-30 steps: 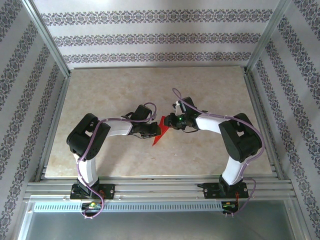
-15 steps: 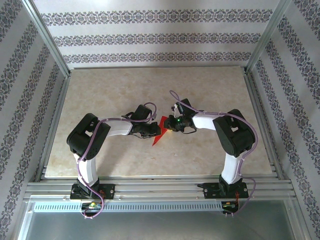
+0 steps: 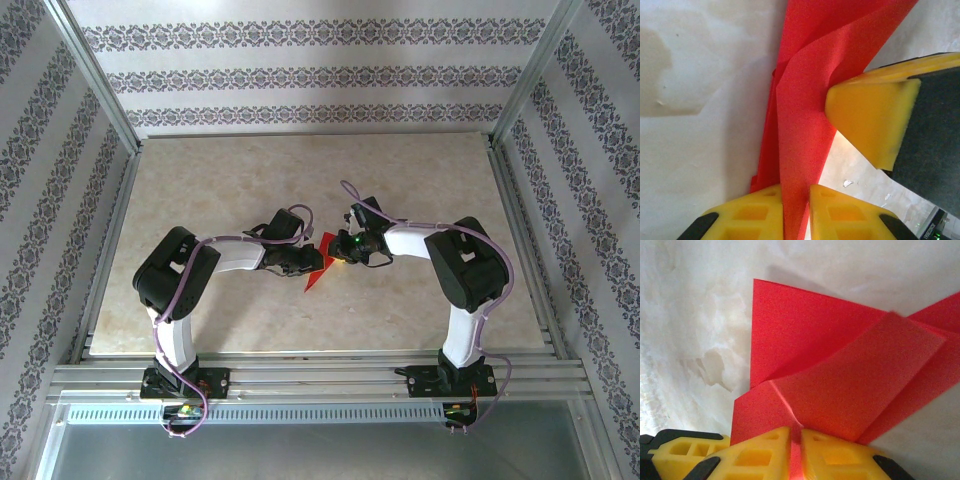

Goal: Fold a paper plane with a square sheet of paper (pick it up from the middle)
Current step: Fold the wing for the fifth time at the center of the table.

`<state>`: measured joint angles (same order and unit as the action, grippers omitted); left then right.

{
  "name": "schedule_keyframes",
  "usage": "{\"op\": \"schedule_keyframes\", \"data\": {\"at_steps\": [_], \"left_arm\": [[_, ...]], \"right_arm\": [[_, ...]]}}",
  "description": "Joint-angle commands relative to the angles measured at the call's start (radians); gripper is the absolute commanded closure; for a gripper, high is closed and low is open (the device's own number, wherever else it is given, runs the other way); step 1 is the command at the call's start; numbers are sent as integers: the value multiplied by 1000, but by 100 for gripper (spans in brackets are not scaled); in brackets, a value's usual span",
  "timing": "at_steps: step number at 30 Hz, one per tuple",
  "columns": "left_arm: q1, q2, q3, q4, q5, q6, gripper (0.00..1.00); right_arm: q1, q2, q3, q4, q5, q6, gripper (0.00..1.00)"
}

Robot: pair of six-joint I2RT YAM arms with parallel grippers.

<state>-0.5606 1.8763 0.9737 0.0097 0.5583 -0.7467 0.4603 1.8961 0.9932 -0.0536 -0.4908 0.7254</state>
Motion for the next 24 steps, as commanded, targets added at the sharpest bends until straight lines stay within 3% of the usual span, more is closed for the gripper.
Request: {"op": "schedule_keyframes", "data": {"at_steps": [1, 10, 16, 24], "left_arm": [[11, -33, -28, -101, -8, -14, 78], [11, -107, -74, -121, -5, -28, 76], [11, -115, -105, -93, 19, -37, 79], [11, -93, -102, -126, -33, -10, 85]], "right_arm": [[-14, 64, 4, -114, 106, 6, 81], [-8, 95, 43, -189, 129, -11, 82], [-5, 99, 53, -198, 132, -12, 82], [-3, 111, 60, -207, 132, -12, 82]]}}
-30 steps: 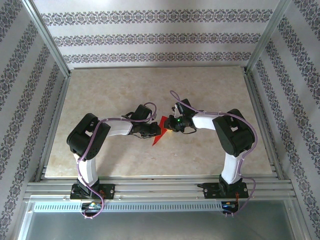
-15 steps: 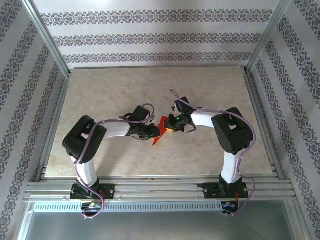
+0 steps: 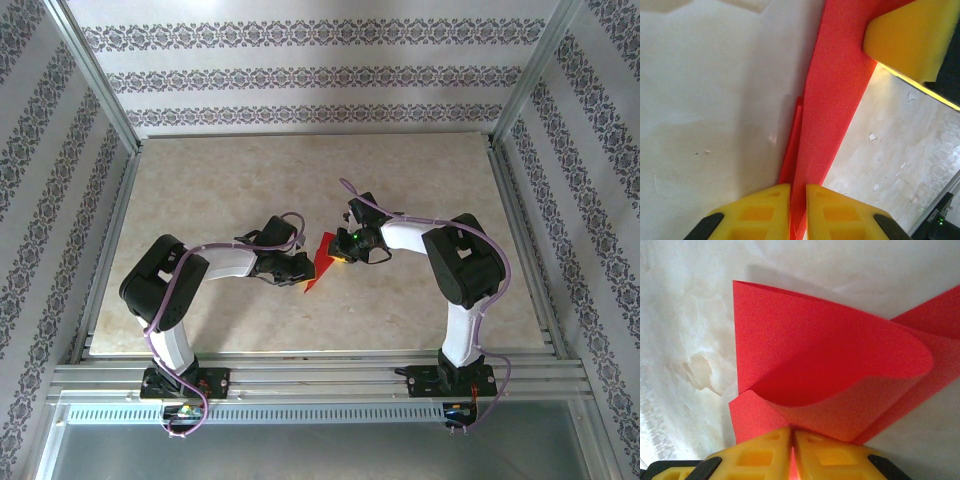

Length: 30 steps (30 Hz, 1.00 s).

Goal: Fold a paper plane with a square sheet of paper (pick it up from the middle)
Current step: Fold the wing for the fifth time at the center of the table.

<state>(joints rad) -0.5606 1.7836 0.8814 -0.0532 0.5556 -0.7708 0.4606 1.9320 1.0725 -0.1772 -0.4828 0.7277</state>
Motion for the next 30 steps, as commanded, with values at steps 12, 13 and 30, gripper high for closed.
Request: {"op": "schedule_keyframes", "data": {"at_steps": [12, 13, 30], "left_arm": [[9, -118, -60, -38, 14, 92, 74], [9, -120, -68, -32, 20, 95, 74], [7, -75, -48, -7, 30, 111, 81]], "right_arm": [[-2, 82, -12, -97, 124, -19, 82], [-2, 82, -11, -96, 124, -19, 82], [0, 91, 0, -107, 119, -22, 83]]}}
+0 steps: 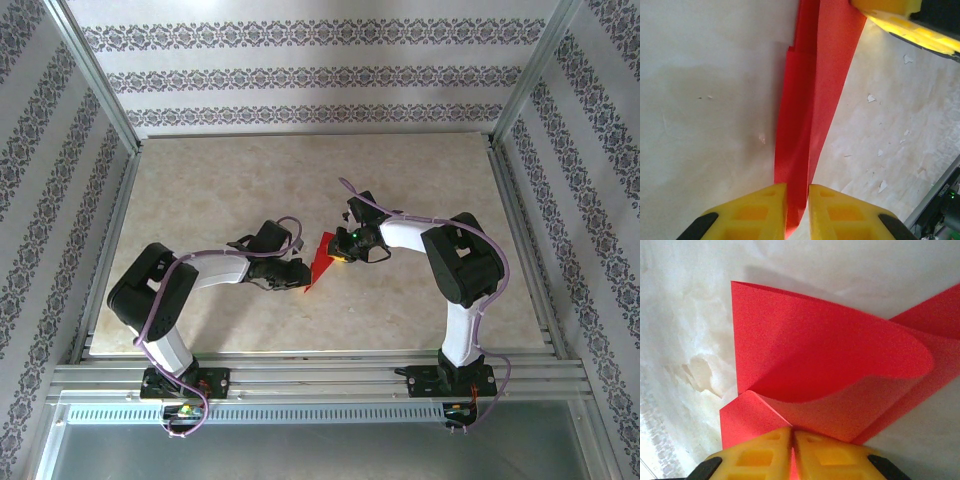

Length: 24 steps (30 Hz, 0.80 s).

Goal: Fold a paper plane with a square sheet of paper (pick it up from the middle)
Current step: Fold the wing for the fifth time at the center of the table.

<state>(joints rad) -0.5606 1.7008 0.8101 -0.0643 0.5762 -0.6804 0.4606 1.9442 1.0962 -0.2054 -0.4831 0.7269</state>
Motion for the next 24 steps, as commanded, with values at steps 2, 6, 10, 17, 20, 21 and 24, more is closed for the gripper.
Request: {"op": "schedule_keyframes", "data": {"at_steps": [2, 6, 10, 17, 20, 21, 24], "left_arm": [[6, 7, 29, 5, 8, 21, 81], [4, 9, 35, 17, 11, 19, 80], [-1, 22, 43, 24, 13, 15, 81], [-3, 46, 28, -2, -6, 25, 84], [-3, 48, 21, 3, -10, 28, 87], [-2, 50, 20, 1, -13, 30, 87], [-2, 59, 22, -14, -28, 34, 89]], "right_arm": [[0, 79, -22, -80, 120, -21, 83], [0, 80, -21, -84, 120, -23, 83], [0, 83, -22, -84, 120, -23, 83], [-1, 87, -25, -84, 121, -24, 83], [0, 87, -25, -86, 121, -23, 83], [1, 87, -27, -85, 122, -23, 83], [-1, 89, -25, -88, 121, -23, 83]]}}
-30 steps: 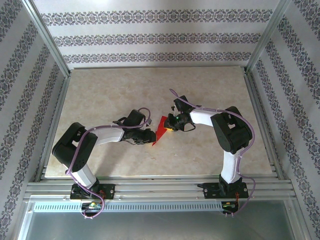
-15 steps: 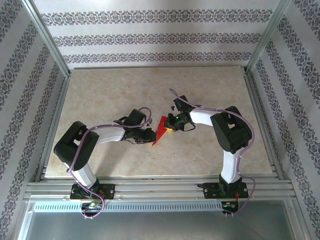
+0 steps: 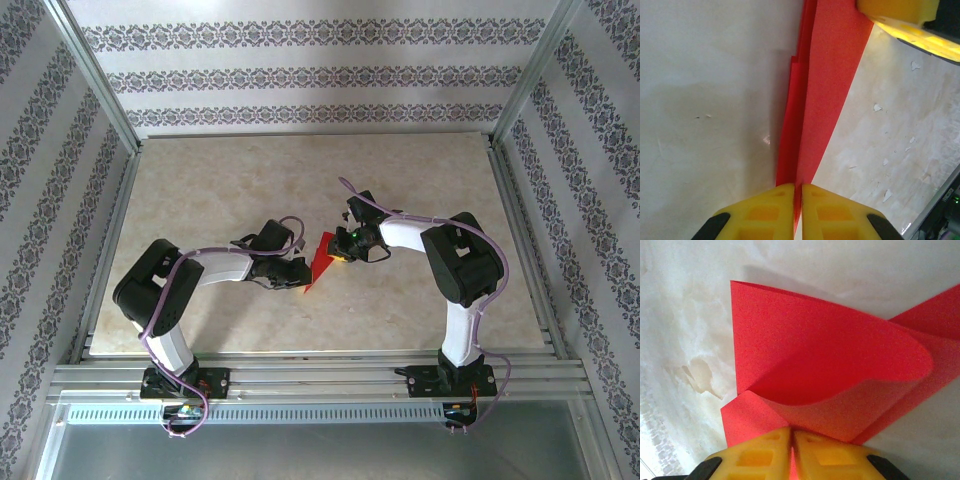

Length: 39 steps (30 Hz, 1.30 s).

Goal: Fold a paper plane with a square sheet of paper (pick it up from the middle)
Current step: Fold the wing for the fifth time at the center of the table.

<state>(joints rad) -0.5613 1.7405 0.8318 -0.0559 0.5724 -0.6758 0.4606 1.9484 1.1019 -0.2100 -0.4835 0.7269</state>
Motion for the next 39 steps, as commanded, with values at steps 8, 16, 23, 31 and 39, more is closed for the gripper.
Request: {"op": "schedule_keyframes", "data": {"at_steps": [8, 16, 23, 31, 39], "left_arm": [[0, 9, 5, -61, -52, 33, 88], [-10, -171, 70, -207, -185, 64, 73], [-84, -107, 114, -136, -253, 46, 82], [-112, -12, 135, -99, -248, 32, 88], [-112, 10, 114, -129, -279, 39, 90]], "right_arm": [[0, 88, -30, -92, 123, -24, 83], [1, 86, -27, -98, 126, -26, 83], [1, 91, -24, -100, 127, -25, 83], [1, 96, -17, -112, 126, -27, 83], [1, 103, -9, -124, 129, -31, 83]]}}
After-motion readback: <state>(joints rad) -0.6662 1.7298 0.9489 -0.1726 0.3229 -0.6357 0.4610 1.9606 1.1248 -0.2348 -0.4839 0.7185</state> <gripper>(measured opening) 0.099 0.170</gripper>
